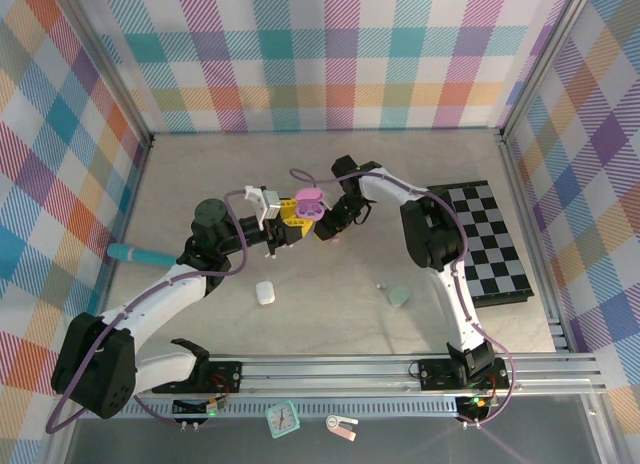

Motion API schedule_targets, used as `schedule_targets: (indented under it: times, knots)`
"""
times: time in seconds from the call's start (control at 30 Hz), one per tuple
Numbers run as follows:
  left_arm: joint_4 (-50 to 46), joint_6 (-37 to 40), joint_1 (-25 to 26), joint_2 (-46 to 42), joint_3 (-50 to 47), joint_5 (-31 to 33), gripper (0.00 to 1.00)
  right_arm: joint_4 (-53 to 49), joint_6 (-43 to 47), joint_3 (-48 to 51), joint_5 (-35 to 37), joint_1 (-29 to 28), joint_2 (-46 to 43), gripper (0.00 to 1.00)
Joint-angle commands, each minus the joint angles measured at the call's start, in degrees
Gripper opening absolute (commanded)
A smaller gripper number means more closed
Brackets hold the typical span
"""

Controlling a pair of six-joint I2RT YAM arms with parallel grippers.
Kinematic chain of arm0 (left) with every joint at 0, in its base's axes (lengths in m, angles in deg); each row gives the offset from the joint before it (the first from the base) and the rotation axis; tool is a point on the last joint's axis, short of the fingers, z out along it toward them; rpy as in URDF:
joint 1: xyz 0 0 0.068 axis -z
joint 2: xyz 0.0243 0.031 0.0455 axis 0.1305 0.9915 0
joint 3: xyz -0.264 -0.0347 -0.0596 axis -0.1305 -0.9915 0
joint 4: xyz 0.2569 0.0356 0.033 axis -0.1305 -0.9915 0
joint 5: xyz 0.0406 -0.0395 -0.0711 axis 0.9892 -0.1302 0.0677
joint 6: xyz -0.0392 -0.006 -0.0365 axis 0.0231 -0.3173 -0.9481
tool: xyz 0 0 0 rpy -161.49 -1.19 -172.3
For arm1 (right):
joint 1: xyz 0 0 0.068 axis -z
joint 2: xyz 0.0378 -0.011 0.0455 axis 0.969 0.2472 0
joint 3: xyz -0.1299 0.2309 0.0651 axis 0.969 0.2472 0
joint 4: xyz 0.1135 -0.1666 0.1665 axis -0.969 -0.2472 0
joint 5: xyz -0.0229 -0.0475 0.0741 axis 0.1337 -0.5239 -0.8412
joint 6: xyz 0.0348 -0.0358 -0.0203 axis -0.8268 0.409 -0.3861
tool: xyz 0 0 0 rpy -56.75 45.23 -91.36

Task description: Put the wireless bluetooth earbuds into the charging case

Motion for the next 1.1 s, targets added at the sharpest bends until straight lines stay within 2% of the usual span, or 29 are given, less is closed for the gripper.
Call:
schedule_targets:
  times: [0.0,0.37,0.6,0.77,1.07]
  knots:
    - [0.1,1.1,-0.5,-0.6,0.7,-1.2,0.33,-0.5,0.7,-1.2,1.8,-0.7,2.2,0.41]
    - [-0.3,1.4,-0.5,-1.1,0.6,-1.2,0.33,1.3,-3.2,-0.9,5.2,-0.7,1.0,0.24]
    - [-0.9,1.9,-0.4,-1.5,0.2,-0.8,0.33,7.0,-10.8,3.8,7.3,-0.1,-3.6,0.24]
    - [-1.2,2.2,-0.4,-1.4,0.5,-0.9,0.33,12.2,-17.1,10.0,9.7,2.6,-7.5,0.25]
    - [-1.3,2.3,-0.4,-1.0,0.7,-1.0,0.33,23.5,-30.8,29.1,12.5,9.9,-18.8,0.25]
